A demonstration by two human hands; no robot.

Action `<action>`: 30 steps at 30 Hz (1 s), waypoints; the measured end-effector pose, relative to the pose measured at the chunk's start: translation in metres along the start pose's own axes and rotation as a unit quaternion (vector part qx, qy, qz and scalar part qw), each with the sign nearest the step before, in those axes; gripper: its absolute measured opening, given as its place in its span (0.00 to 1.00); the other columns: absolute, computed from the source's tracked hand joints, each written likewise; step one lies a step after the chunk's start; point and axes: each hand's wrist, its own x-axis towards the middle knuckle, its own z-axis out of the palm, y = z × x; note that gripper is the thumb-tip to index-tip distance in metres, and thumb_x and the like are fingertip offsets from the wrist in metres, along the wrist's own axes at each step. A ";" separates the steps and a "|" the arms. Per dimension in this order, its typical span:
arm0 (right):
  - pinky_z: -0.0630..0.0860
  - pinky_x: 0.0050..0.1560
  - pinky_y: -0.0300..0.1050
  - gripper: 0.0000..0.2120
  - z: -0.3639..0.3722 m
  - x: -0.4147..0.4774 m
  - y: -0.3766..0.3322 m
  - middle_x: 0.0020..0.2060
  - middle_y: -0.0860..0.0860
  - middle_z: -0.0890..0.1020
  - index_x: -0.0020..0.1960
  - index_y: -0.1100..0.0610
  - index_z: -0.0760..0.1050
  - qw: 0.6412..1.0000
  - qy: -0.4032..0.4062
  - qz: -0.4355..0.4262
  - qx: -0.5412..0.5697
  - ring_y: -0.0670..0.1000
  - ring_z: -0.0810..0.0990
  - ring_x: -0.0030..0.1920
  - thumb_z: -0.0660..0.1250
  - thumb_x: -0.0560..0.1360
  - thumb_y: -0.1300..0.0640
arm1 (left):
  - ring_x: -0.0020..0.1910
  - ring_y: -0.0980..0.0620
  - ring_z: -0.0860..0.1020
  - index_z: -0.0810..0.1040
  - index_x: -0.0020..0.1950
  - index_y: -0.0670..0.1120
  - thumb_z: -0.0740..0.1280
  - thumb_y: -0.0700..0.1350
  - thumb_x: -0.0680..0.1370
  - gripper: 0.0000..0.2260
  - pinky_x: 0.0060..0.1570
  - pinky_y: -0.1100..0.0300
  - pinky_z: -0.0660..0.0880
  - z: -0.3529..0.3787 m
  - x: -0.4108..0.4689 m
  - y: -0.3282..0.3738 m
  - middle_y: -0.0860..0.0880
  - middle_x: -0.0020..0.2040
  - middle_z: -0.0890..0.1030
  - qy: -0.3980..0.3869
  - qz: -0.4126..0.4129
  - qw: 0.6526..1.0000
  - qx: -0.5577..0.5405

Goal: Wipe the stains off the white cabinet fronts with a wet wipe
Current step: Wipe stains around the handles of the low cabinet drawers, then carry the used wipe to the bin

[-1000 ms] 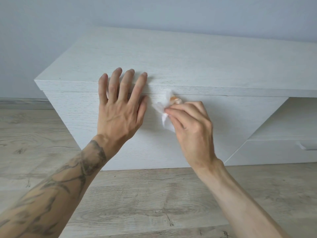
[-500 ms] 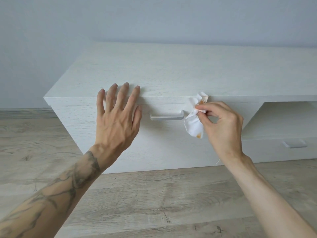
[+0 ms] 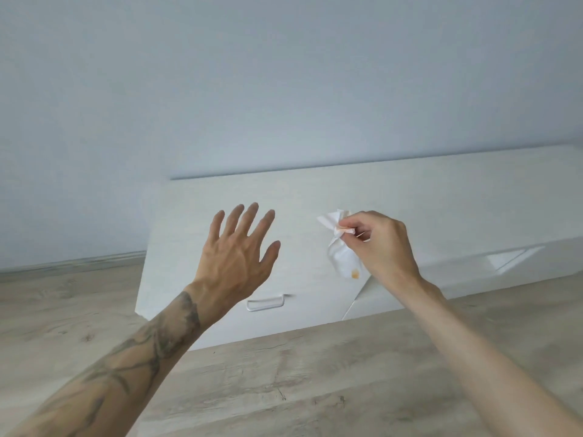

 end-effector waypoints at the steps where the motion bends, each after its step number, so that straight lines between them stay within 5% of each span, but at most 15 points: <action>1: 0.80 0.51 0.39 0.12 -0.026 0.006 -0.017 0.47 0.44 0.86 0.52 0.52 0.87 1.000 0.001 0.014 0.000 0.44 0.85 0.45 0.74 0.76 0.67 | 0.81 0.40 0.66 0.71 0.81 0.49 0.57 0.58 0.87 0.25 0.81 0.40 0.57 -0.030 0.012 0.007 0.44 0.81 0.69 -0.010 0.009 1.000 -0.008; 15: 0.82 0.56 0.46 0.09 -0.413 0.066 -0.194 0.49 0.47 0.88 0.56 0.56 0.86 0.988 0.122 0.075 -0.051 0.50 0.86 0.46 0.74 0.77 0.63 | 0.82 0.49 0.62 0.59 0.86 0.56 0.53 0.61 0.88 0.26 0.81 0.49 0.56 -0.379 0.197 0.173 0.52 0.83 0.64 -0.090 0.158 0.982 -0.057; 24: 0.81 0.53 0.41 0.11 -0.628 0.079 -0.128 0.44 0.42 0.85 0.54 0.53 0.87 0.970 0.214 0.073 -0.089 0.36 0.83 0.44 0.74 0.75 0.65 | 0.83 0.49 0.59 0.57 0.87 0.56 0.52 0.61 0.88 0.27 0.82 0.48 0.53 -0.457 0.291 0.362 0.52 0.85 0.62 -0.080 0.222 0.969 -0.066; 30: 0.82 0.56 0.45 0.11 -0.771 0.092 -0.051 0.49 0.45 0.88 0.55 0.53 0.87 0.967 0.225 0.067 -0.102 0.45 0.85 0.45 0.74 0.76 0.65 | 0.83 0.49 0.60 0.57 0.86 0.56 0.51 0.62 0.88 0.27 0.82 0.48 0.53 -0.475 0.346 0.522 0.51 0.85 0.61 -0.084 0.236 0.966 -0.064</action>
